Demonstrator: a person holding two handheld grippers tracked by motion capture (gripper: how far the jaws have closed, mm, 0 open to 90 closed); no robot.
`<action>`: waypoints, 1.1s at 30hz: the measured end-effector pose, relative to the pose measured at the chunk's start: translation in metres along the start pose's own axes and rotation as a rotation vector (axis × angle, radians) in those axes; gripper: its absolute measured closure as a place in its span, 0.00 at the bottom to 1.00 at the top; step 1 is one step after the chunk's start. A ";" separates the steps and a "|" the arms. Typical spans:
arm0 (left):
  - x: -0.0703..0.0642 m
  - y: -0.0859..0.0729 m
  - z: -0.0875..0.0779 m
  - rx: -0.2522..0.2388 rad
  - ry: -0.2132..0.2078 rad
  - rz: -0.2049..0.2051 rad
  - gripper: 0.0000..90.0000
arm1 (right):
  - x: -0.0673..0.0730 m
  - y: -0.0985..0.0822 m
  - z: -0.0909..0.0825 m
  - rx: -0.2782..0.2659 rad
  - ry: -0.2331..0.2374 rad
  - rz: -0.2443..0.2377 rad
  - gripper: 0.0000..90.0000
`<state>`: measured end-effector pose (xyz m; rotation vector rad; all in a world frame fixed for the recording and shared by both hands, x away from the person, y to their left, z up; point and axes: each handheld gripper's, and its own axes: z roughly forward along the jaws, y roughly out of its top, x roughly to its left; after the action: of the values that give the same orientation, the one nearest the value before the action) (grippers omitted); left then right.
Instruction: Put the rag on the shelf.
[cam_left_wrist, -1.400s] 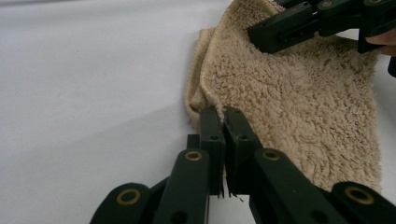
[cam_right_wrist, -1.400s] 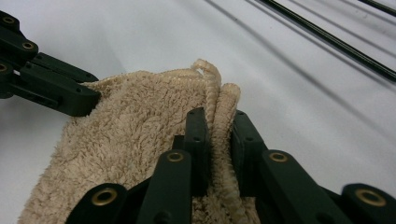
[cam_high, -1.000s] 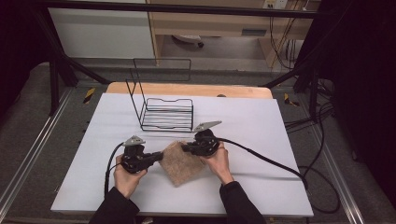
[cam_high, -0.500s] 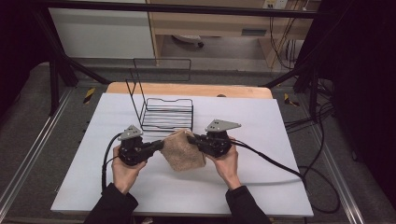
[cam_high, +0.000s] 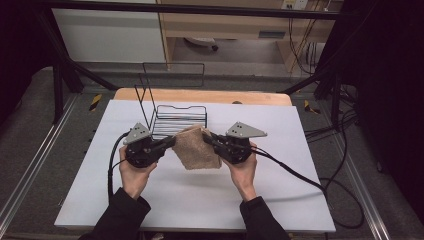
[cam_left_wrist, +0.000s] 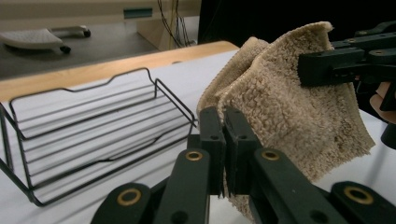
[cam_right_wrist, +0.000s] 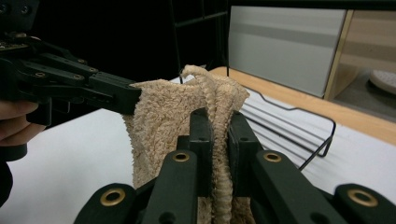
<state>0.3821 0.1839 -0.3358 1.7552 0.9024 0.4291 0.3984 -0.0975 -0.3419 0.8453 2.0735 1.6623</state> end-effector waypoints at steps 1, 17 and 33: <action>0.001 0.002 -0.001 -0.007 0.000 -0.003 0.96 | 0.001 0.002 0.000 -0.012 -0.001 -0.001 0.92; 0.012 0.040 -0.018 -0.123 0.044 0.011 0.97 | 0.012 0.037 0.009 -0.131 -0.051 -0.042 0.92; 0.017 0.080 -0.029 -0.238 0.077 0.028 0.97 | 0.013 0.075 0.016 -0.235 -0.090 -0.083 0.92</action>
<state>0.4032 0.2041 -0.2535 1.5433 0.8445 0.6007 0.4160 -0.0670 -0.2726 0.7329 1.7858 1.7461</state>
